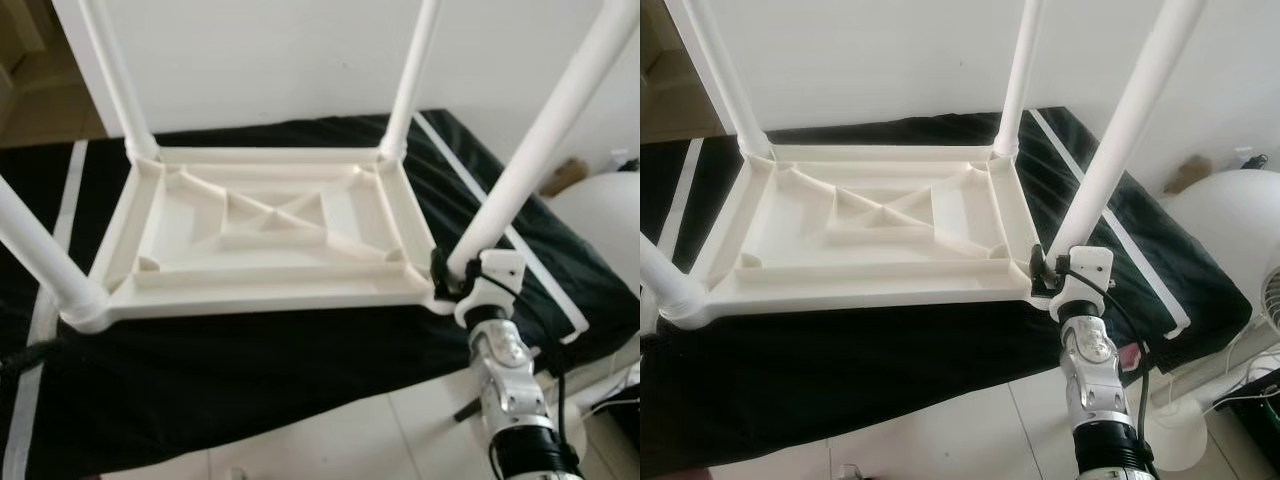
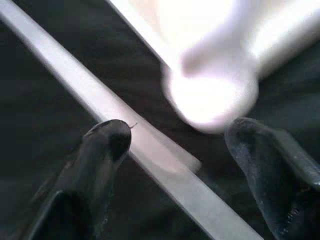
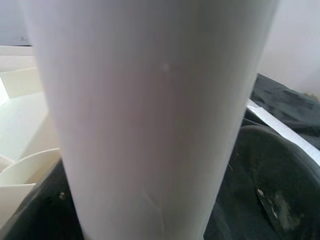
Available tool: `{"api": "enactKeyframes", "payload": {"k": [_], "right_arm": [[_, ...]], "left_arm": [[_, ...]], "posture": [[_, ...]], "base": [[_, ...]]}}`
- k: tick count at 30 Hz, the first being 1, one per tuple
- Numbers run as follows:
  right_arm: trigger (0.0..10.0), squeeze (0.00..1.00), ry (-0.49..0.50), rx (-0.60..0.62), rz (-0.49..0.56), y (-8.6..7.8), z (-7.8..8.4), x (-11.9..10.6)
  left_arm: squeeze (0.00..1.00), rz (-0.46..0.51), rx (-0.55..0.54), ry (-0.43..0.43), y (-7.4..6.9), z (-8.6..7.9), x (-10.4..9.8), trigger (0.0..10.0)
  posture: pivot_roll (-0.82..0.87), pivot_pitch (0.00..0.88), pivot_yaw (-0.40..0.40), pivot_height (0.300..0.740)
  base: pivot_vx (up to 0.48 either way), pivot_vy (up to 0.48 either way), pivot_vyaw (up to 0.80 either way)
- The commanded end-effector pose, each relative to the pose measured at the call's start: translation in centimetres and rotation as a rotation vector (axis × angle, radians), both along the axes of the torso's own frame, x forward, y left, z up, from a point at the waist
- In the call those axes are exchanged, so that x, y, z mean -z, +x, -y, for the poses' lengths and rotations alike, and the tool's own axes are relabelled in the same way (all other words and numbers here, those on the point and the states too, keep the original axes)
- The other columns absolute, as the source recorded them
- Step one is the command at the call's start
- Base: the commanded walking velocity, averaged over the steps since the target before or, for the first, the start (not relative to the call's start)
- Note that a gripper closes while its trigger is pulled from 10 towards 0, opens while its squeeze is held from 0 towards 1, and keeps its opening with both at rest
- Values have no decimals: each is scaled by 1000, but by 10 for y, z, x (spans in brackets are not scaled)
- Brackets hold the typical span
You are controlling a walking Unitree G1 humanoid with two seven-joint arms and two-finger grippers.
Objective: Building children table
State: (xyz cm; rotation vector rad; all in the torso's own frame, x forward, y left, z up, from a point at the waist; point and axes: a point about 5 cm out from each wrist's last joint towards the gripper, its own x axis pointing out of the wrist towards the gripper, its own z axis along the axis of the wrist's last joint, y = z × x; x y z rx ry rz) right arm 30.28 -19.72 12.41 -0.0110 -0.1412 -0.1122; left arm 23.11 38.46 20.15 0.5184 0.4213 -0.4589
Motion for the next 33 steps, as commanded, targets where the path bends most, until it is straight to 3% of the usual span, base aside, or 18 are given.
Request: {"api": "enactKeyframes", "payload": {"k": [1, 2, 3, 5, 9, 14, 22, 23, 24, 25, 26, 30, 33], "right_arm": [[10000, 0, 8, 28, -10, -2, 5, 4], [10000, 0, 13, 18, -13, -2, 1, 5], [10000, 0, 13, 18, -13, -2, 1, 5], [10000, 0, 60, -7, -28, 0, -9, 7], [10000, 0, 59, -31, -25, 2, -14, 6], [10000, 0, 77, -21, -36, 3, -16, 5], [10000, 0, 71, 13, -32, -5, -9, 6], [10000, 0, 73, 23, -36, -9, -6, 7], [10000, 0, 74, 25, -38, -10, -6, 8], [10000, 0, 74, 25, -38, -10, -6, 8], [10000, 0, 74, 25, -39, -11, -6, 8], [10000, 0, 89, 24, -54, -15, -12, 12], [10000, 0, 91, 21, -57, -17, -17, 14]], "left_arm": [[0, 78, -92, 48, 4, -7, -4, 10000], [0, 179, -113, 35, 16, -8, -14, 10000], [0, 179, -113, 35, 16, -8, -14, 10000], [0, 255, -173, 61, 38, -7, -17, 10000], [0, 283, -193, 58, 47, -7, -19, 10000], [0, 367, -208, 9, 72, 3, -29, 10000], [0, 274, -190, 50, 75, 0, -17, 10000], [0, 208, -205, 142, 73, -4, -9, 10000], [0, 210, -188, 198, 73, -4, -8, 10000], [0, 210, -188, 198, 73, -4, -8, 10000], [0, 217, -173, 233, 73, -3, -8, 10000], [0, 358, -293, 131, 88, 2, -21, 10000], [0, 433, -343, 153, 93, 3, -27, 10000]], "posture": [[86, 59, -31, 740], [88, 62, -37, 740], [88, 62, -37, 740], [85, 67, -44, 740], [83, 69, -44, 740], [64, 71, -28, 740], [37, 79, -5, 740], [21, 84, 9, 740], [21, 84, 9, 740], [21, 84, 9, 740], [21, 84, 9, 740], [12, 83, 10, 740], [8, 84, 6, 740]], "base": [[0, 0, 0], [0, 0, 0], [0, 0, 0], [0, 0, 0], [0, 0, 0], [0, 0, 0], [0, 0, 0], [0, 0, 0], [0, 0, 0], [0, 0, 0], [0, 0, 0], [0, 0, 0], [0, 0, 0]]}}
